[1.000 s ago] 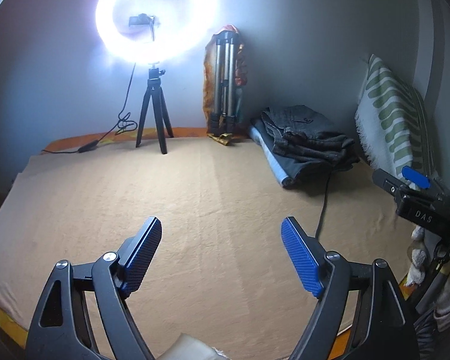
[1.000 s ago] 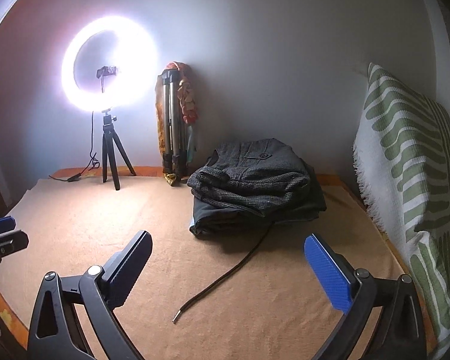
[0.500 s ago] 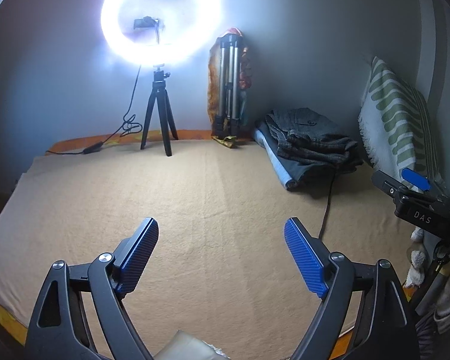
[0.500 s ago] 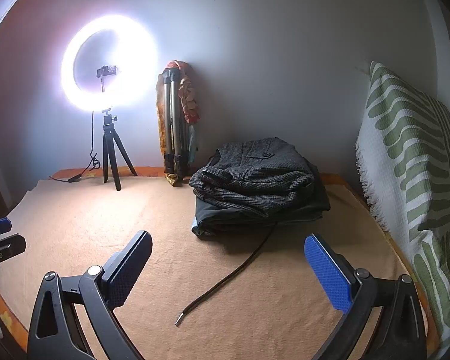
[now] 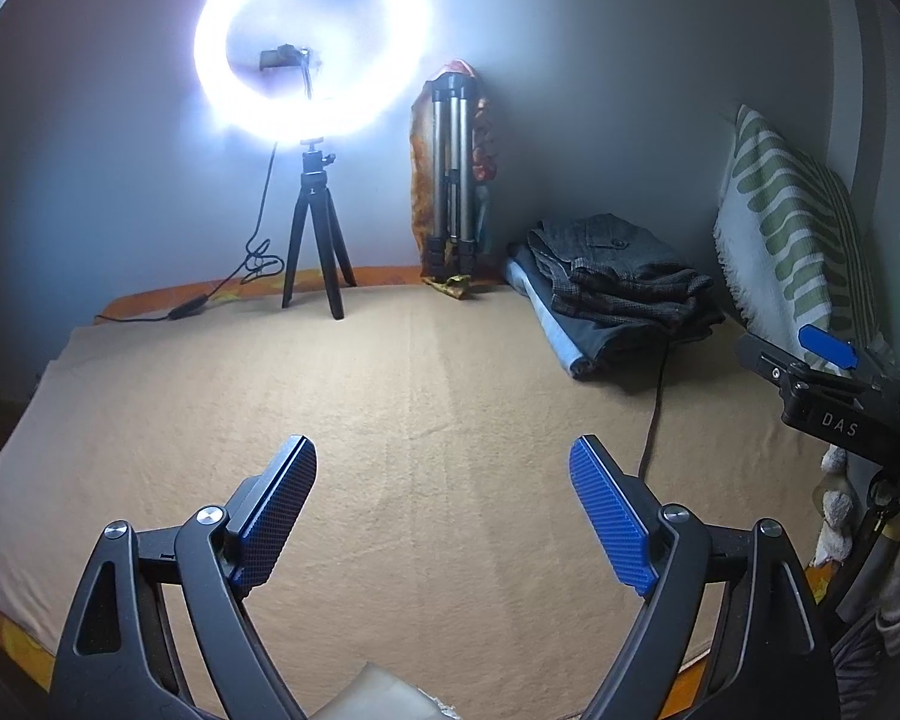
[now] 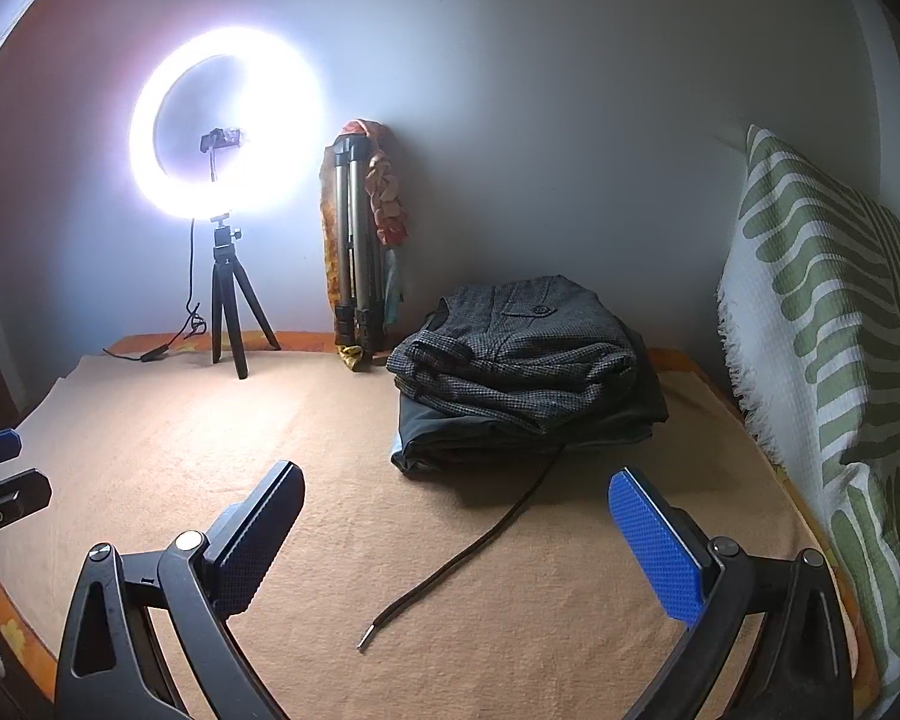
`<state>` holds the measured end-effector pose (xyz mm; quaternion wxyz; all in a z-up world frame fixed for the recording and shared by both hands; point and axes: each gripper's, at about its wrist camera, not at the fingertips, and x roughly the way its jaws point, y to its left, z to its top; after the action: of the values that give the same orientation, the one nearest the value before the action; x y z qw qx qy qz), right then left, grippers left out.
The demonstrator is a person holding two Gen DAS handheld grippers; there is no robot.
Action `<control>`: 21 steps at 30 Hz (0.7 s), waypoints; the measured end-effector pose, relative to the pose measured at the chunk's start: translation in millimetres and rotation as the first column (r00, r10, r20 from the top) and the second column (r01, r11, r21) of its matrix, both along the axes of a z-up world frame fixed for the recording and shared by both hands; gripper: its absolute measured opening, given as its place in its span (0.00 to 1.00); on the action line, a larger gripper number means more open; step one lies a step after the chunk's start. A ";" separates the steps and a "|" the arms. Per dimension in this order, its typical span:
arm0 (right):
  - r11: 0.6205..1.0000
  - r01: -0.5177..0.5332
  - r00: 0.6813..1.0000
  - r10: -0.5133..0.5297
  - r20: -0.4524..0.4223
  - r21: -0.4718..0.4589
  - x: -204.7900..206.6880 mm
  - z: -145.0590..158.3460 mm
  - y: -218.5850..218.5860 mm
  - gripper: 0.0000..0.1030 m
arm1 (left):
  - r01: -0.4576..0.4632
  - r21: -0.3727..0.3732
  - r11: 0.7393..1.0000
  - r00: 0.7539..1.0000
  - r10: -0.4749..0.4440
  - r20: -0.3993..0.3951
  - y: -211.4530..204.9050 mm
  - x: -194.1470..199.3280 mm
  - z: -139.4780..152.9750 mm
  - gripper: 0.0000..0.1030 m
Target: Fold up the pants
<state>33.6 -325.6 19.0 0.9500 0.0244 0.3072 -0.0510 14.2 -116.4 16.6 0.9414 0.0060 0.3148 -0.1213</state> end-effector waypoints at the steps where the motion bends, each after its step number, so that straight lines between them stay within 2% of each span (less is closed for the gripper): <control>1: 1.000 0.000 1.000 0.000 0.000 0.001 0.1 -0.1 -0.2 1.00 | 0.001 0.000 1.000 1.000 -0.001 -0.002 -0.1 0.4 -0.1 0.84; 21: 1.000 0.004 1.000 -0.004 -0.001 0.003 -1.8 -0.8 -0.2 1.00 | 0.008 0.007 1.000 1.000 -0.008 0.000 -3.9 -0.7 -0.2 0.84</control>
<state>31.8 -325.8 18.2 0.9496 0.0266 0.3077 -0.0525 13.5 -120.3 16.4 0.9407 0.0105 0.3153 -0.1243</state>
